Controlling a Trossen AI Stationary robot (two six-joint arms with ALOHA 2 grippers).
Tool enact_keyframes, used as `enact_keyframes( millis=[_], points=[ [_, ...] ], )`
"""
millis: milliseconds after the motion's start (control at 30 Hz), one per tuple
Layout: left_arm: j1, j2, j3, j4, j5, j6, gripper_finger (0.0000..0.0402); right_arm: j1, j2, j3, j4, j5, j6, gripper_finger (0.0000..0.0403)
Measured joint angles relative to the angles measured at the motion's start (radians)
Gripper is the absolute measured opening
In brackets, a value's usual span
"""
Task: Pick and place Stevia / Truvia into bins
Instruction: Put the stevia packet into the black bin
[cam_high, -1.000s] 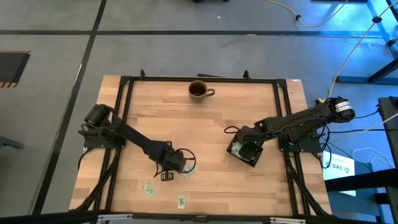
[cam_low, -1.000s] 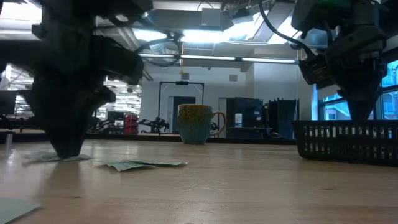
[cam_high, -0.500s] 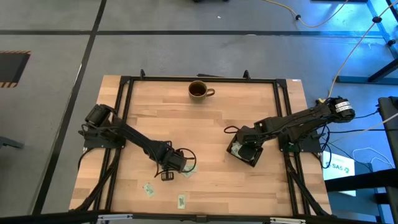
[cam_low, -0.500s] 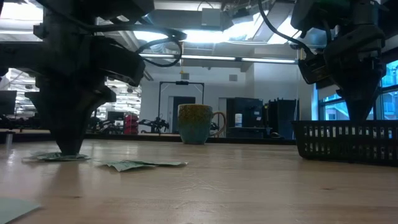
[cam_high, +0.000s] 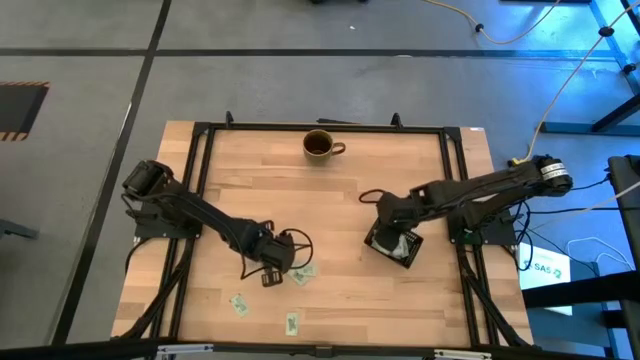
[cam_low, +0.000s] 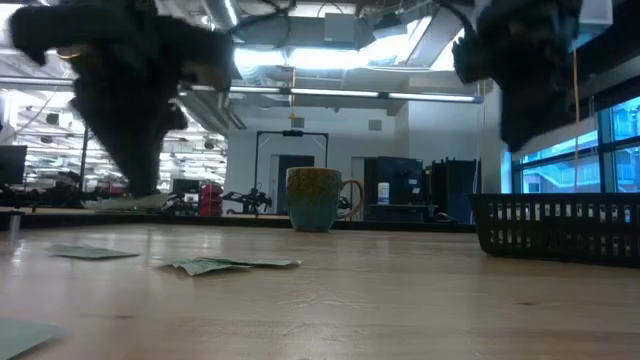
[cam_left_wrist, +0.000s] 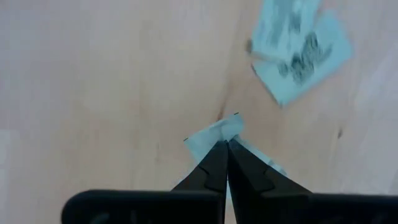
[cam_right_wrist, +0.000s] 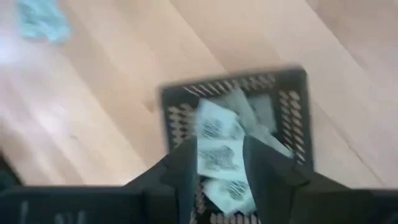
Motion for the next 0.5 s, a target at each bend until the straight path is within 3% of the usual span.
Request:
enact_keyframes(
  millis=[133,267,367,500],
  points=[
    [0.001,-0.049,0.0,0.051,-0.117,-0.058,0.0003,0.0,0.0,0.037,0.102,0.005,-0.067,0.0132],
    [0.005,-0.095,0.002,0.183,-0.351,-0.107,0.0003,0.02,0.004,0.039,0.33,0.035,-0.215,0.0132],
    [0.005,-0.12,0.002,0.31,-0.58,-0.126,0.0003,0.048,0.016,0.039,0.477,0.113,-0.336,0.0132],
    [0.008,-0.136,0.002,0.473,-0.782,-0.092,0.0003,0.095,0.028,0.039,0.615,0.29,-0.486,0.0132]
  ],
)
